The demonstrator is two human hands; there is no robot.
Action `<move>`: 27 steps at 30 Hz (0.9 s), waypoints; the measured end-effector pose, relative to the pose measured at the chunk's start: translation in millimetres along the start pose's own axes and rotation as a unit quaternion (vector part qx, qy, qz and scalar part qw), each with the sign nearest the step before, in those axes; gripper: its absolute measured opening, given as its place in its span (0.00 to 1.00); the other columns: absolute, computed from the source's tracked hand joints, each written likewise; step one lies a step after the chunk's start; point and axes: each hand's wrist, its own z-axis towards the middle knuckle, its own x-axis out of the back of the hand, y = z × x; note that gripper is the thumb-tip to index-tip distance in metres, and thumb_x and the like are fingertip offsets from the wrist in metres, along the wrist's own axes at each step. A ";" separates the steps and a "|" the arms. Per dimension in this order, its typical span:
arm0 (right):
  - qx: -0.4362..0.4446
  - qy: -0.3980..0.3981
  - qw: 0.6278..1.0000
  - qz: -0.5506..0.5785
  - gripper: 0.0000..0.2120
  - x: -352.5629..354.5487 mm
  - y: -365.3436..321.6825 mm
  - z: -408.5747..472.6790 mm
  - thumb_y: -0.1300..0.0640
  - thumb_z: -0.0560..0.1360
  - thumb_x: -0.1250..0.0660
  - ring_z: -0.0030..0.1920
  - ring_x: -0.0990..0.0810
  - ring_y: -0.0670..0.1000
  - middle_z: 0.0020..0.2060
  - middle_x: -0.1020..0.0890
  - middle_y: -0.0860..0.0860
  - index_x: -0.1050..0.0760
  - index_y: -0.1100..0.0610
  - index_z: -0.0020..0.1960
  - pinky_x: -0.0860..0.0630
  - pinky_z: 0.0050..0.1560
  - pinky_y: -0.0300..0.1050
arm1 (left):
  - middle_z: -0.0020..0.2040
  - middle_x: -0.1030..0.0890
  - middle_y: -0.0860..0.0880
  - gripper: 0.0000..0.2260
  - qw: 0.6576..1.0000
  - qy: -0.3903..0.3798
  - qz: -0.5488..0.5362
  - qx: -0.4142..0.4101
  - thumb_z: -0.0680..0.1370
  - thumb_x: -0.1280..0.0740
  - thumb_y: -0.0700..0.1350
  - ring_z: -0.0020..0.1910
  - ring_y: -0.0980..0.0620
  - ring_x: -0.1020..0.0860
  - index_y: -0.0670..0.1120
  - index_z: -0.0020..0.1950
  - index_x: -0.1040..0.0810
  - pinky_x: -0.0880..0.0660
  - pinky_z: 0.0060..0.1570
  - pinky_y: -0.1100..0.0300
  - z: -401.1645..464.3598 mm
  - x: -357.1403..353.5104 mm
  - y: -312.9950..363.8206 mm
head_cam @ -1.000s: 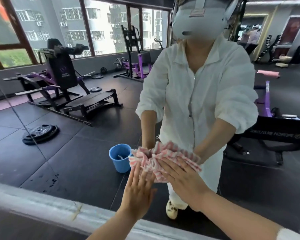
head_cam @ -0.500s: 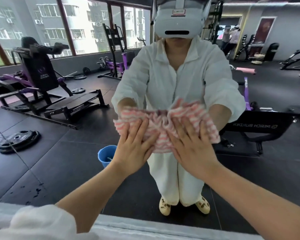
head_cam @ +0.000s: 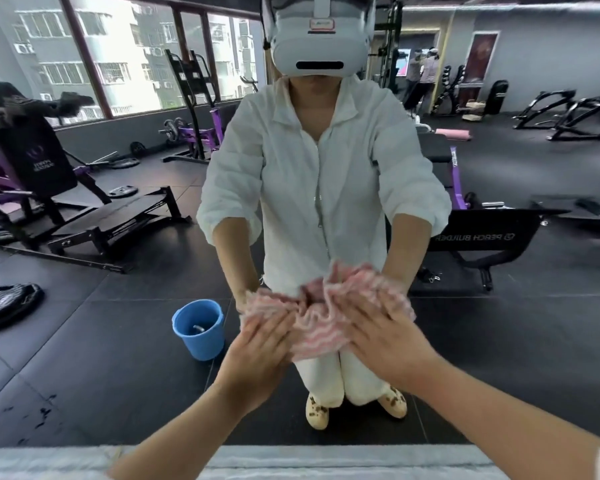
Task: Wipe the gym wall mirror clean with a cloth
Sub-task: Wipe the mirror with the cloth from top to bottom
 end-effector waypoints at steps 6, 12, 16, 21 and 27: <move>-0.212 0.135 0.968 -0.011 0.24 39.2 71.1 41.0 0.49 0.81 0.47 0.75 0.51 0.60 0.70 0.40 0.61 0.40 0.59 0.73 0.63 0.75 0.58 | 0.78 0.59 0.44 0.25 0.980 0.178 -0.013 0.090 0.83 0.54 0.57 0.77 0.48 0.58 0.47 0.77 0.46 0.60 0.74 0.46 108.7 58.2 -16.7; -0.221 0.093 0.971 -0.013 0.27 9.0 43.8 5.2 0.49 0.83 0.54 0.77 0.57 0.58 0.76 0.48 0.60 0.54 0.59 0.78 0.57 0.74 0.60 | 0.78 0.55 0.41 0.28 0.982 0.172 0.054 0.053 0.81 0.45 0.56 0.77 0.44 0.59 0.55 0.78 0.52 0.62 0.70 0.38 112.2 40.2 5.3; -0.093 -0.070 0.993 -0.008 0.34 -16.9 2.3 -60.6 0.51 0.70 0.32 0.75 0.47 0.60 0.74 0.41 0.57 0.39 0.58 0.72 0.57 0.74 0.60 | 0.71 0.39 0.49 0.44 0.993 0.036 0.059 -0.097 0.56 0.21 0.49 0.72 0.45 0.44 0.53 0.70 0.34 0.52 0.70 0.40 60.2 -0.4 32.5; -0.008 -0.189 0.982 0.030 0.42 -15.0 -21.1 -96.9 0.48 0.58 0.22 0.69 0.36 0.57 0.71 0.31 0.52 0.30 0.59 0.68 0.53 0.73 0.57 | 0.71 0.31 0.50 0.52 0.981 -0.089 0.042 -0.165 0.52 0.19 0.51 0.69 0.47 0.37 0.49 0.73 0.36 0.60 0.72 0.42 14.0 -34.1 56.3; -0.107 -0.044 0.993 0.022 0.24 7.9 29.8 -61.2 0.49 0.81 0.51 0.77 0.59 0.57 0.78 0.57 0.57 0.42 0.59 0.74 0.62 0.75 0.57 | 0.61 0.20 0.48 0.16 0.997 0.008 0.001 -0.075 0.75 0.35 0.54 0.65 0.48 0.33 0.48 0.58 0.18 0.64 0.74 0.46 50.6 -4.5 55.0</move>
